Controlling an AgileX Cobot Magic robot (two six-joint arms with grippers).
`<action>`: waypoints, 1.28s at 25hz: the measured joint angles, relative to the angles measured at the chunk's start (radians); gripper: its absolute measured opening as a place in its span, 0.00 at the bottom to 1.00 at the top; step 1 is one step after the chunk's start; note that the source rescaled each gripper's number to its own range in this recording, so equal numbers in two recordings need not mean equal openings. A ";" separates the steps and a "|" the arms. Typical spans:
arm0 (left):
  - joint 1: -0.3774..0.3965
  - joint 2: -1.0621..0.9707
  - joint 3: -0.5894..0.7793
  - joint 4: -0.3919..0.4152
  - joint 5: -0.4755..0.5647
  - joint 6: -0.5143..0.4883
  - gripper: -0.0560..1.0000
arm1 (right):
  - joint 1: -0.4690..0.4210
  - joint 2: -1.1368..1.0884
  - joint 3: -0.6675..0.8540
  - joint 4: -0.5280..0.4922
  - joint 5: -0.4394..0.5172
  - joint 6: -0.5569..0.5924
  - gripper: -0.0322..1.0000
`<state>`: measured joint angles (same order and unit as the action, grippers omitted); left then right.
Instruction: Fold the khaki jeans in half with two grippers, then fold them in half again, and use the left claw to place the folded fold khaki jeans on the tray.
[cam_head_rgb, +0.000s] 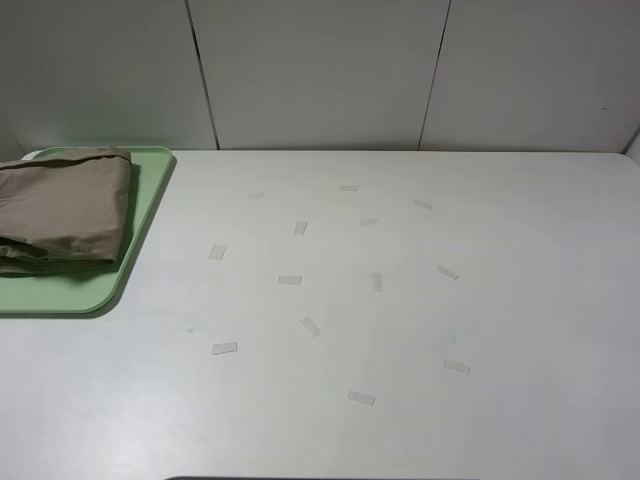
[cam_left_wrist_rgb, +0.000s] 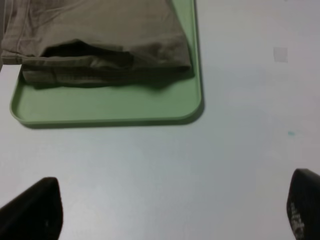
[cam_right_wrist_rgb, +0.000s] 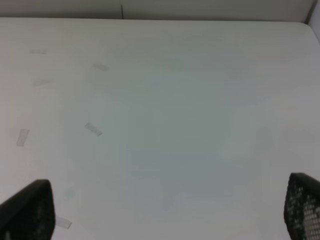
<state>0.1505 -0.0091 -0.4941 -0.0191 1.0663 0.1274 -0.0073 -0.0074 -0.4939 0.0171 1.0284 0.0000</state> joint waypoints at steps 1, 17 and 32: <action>0.000 0.000 0.000 0.000 0.000 0.000 0.89 | 0.000 0.000 0.000 0.000 0.000 0.000 1.00; -0.171 0.000 0.000 0.007 0.000 0.000 0.88 | 0.000 0.000 0.000 0.000 0.000 0.000 1.00; -0.171 0.000 0.000 0.008 0.000 0.000 0.88 | 0.000 0.000 0.000 0.000 0.000 0.000 1.00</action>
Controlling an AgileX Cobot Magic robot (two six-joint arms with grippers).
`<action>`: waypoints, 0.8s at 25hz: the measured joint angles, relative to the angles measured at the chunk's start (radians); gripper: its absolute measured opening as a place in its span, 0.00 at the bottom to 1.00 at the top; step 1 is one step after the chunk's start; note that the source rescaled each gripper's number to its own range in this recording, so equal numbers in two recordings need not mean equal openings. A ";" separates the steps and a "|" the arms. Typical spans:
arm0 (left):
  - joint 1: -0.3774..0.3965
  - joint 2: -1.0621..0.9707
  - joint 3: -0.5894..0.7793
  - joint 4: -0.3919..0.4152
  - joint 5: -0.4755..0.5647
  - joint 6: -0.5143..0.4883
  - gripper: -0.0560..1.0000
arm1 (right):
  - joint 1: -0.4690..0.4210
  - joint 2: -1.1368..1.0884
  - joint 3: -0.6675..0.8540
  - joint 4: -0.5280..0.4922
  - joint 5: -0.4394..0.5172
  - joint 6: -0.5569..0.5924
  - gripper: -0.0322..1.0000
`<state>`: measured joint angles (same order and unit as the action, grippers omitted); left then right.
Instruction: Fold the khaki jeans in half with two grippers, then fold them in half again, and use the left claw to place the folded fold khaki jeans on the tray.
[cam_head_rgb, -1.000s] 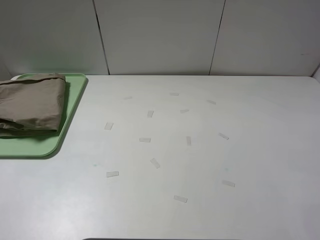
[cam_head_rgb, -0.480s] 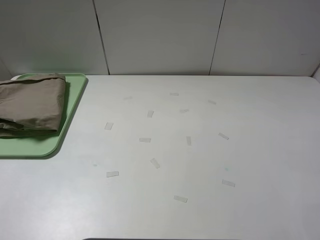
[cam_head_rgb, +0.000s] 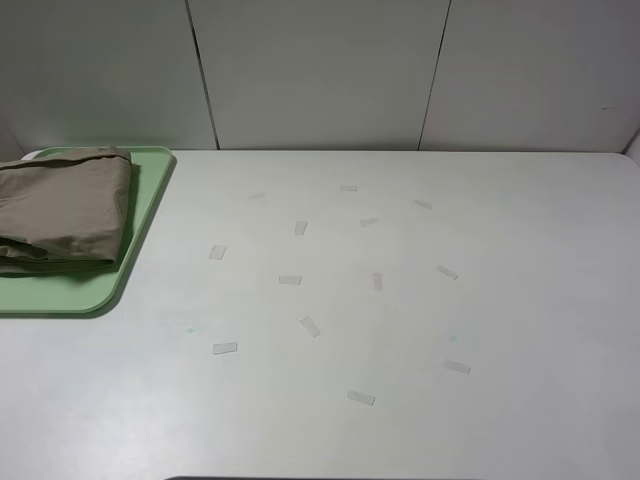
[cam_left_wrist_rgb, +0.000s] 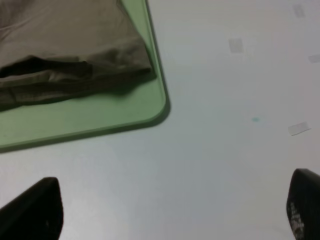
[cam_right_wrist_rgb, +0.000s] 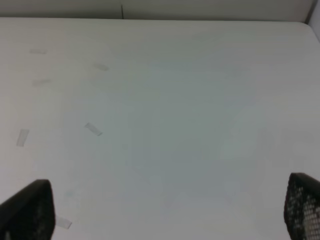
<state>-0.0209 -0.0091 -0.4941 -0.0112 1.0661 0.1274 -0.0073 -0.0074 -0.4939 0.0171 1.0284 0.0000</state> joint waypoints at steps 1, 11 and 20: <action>0.000 0.000 0.000 0.000 0.000 0.000 0.88 | 0.000 0.000 0.000 0.000 0.000 0.000 1.00; 0.000 0.000 0.000 0.000 0.000 0.000 0.88 | 0.000 0.000 0.000 0.000 0.000 0.000 1.00; 0.000 0.000 0.000 0.000 0.000 0.000 0.88 | 0.000 0.000 0.000 0.000 0.000 0.000 1.00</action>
